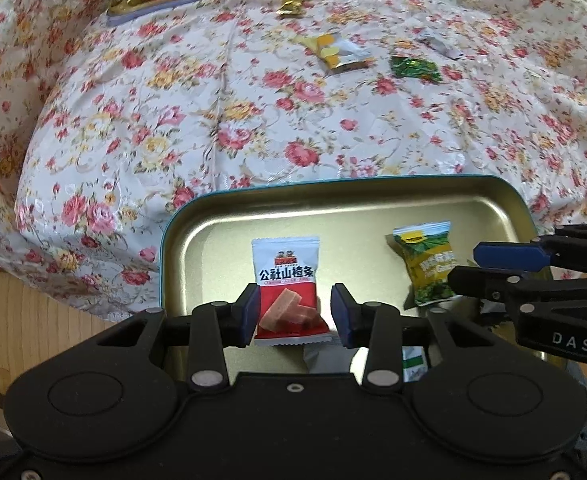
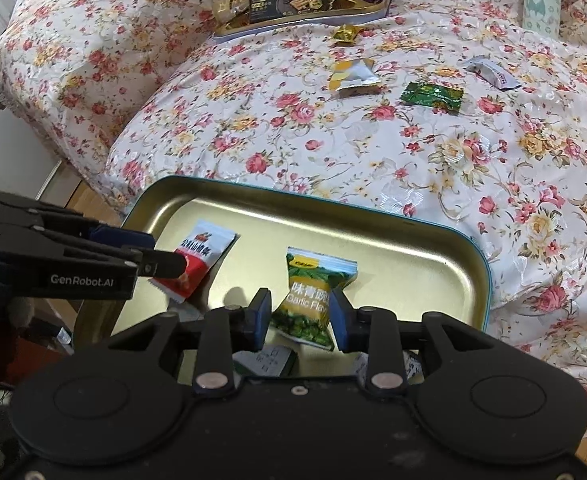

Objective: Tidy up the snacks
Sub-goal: 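Open both tools to release the packs and lift away from the tray, then grasp the gold candy with the left tool while the right tool grasps the white Hawthorn packet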

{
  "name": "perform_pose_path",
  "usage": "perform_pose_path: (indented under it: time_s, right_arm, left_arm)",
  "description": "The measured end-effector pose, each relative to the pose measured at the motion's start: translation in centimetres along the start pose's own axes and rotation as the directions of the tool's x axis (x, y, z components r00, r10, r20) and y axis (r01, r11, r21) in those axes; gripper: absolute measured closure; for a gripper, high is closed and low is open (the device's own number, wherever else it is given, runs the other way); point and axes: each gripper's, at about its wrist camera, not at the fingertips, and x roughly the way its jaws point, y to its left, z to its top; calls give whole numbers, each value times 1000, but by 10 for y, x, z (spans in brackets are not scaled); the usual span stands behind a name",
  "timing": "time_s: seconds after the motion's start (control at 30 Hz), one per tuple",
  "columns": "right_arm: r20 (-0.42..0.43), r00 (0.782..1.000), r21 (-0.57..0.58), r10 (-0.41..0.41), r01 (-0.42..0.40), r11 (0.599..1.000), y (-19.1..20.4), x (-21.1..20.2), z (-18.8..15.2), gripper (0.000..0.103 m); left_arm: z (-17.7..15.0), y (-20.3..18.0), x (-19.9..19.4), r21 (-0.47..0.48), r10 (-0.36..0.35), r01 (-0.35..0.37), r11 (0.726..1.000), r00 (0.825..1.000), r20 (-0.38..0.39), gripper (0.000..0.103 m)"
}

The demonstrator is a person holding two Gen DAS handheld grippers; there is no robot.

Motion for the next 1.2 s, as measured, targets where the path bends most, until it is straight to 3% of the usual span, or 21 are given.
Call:
perform_pose_path:
  time_s: [0.2,0.43,0.67,0.8,0.9,1.2]
  right_arm:
    - [36,999,-48,-22,23,999,-1,-16,7,68]
    - [167,983,-64,-77,88,994,-18,-34,35,65]
    - [332,930,-42,-155,179,983,-42,-30,71,60]
    - [431,876,-52,-214,262,964,-58,-15,86,56]
    - [479,843,-53,-245,307,950,-73,-2,95,53]
    - [459,828,40,-324,345,938,-126,50,128,52]
  left_arm:
    - [11,-6,-18,63,-9,5,998,998,61,55]
    - [45,-5,-36,90,16,-34,995,980,200,54]
    - [87,-2,-37,66,49,-80,995,923,381,53]
    - [109,1,-23,50,50,-81,995,890,452,52]
    - [123,4,-7,30,63,-90,995,862,502,42]
    - [156,5,42,55,81,-132,990,836,543,42]
